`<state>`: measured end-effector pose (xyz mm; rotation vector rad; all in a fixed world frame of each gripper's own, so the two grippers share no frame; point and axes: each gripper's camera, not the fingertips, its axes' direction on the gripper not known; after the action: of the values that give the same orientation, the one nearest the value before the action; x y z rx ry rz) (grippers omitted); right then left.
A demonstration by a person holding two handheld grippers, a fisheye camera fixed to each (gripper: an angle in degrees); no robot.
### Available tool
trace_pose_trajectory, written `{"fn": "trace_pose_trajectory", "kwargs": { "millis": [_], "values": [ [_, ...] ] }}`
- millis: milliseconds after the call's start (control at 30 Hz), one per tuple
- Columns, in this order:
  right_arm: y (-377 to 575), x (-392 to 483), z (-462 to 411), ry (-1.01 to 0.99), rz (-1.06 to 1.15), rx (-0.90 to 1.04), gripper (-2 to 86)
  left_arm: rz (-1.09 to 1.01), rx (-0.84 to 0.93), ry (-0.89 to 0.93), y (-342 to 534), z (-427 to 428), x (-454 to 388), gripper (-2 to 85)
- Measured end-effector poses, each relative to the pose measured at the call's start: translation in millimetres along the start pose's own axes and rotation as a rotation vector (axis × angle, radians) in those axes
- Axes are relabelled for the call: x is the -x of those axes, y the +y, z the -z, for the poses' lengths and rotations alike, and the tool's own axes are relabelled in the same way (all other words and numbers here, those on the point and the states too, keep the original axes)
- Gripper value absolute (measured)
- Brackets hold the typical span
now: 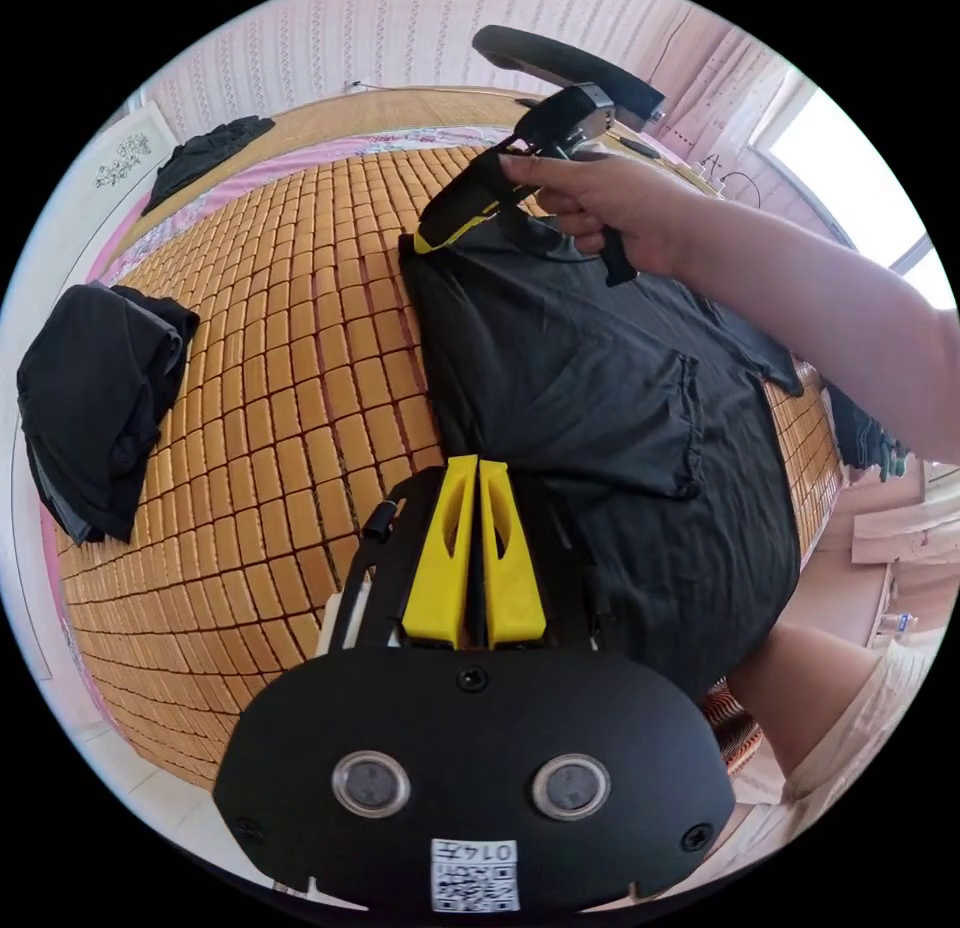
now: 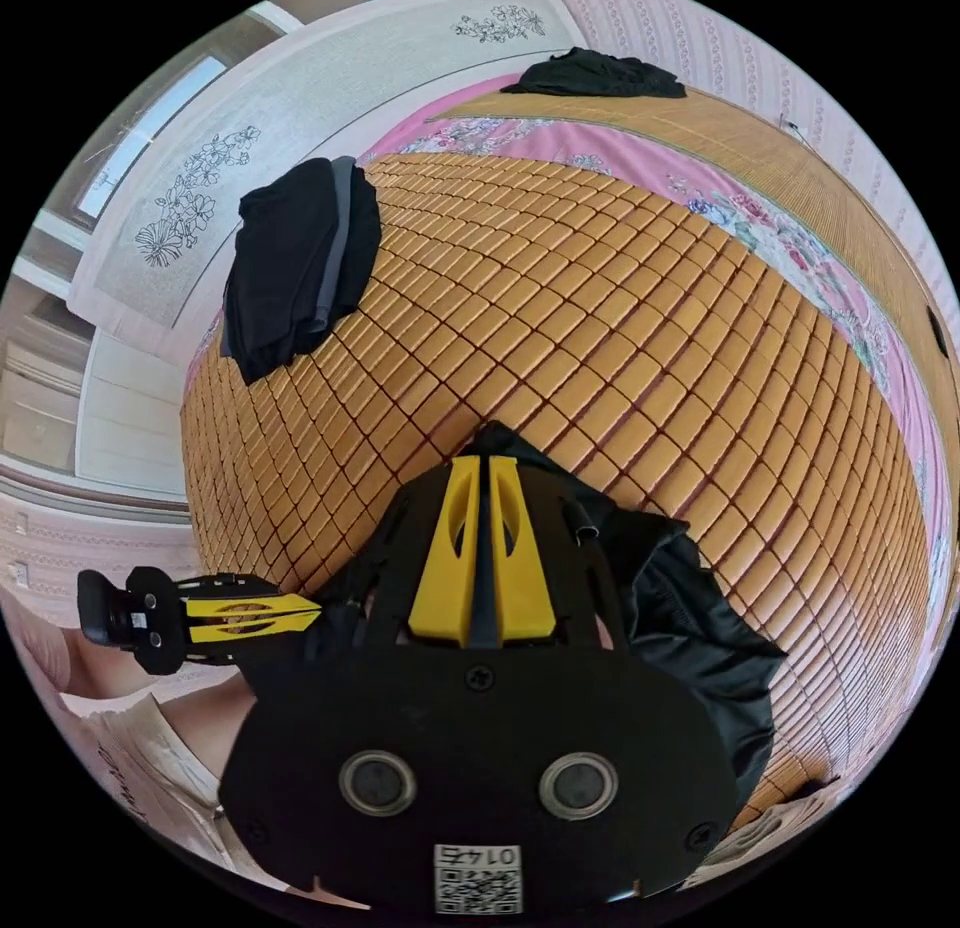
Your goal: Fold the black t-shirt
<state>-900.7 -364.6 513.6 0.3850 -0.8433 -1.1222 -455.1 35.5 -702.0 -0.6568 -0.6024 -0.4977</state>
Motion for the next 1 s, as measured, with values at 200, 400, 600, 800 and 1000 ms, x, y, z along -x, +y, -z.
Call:
{"fn": "trace_pose_trajectory", "kwargs": {
  "millis": [200, 400, 600, 800, 1000],
  "values": [
    [-41.4, 15.4, 7.2, 0.034, 0.041, 0.084, 2.0, 0.134, -0.046, 0.028, -3.5, -19.0, 18.7, -0.8],
    [-46.8, -4.5, 99.8, 0.053, 0.006, -0.018, 7.2, 0.249, -0.023, 0.124, -9.7, -52.2, 29.7, 2.0],
    [99.8, -17.5, 212.2, 0.131, -0.173, -0.164, 5.4, 0.238, -0.067, 0.113, -13.4, -43.8, 11.5, 5.3],
    [299.9, -22.8, 245.3, 0.182, -0.637, -0.024, 9.4, -0.028, -0.060, 0.114, -57.1, -53.0, -64.8, 5.0],
    [399.6, -30.7, 312.7, 0.345, -0.959, -0.141, 10.3, -0.350, -0.012, 0.291, -124.0, -106.0, -197.0, 5.3]
  ]
}}
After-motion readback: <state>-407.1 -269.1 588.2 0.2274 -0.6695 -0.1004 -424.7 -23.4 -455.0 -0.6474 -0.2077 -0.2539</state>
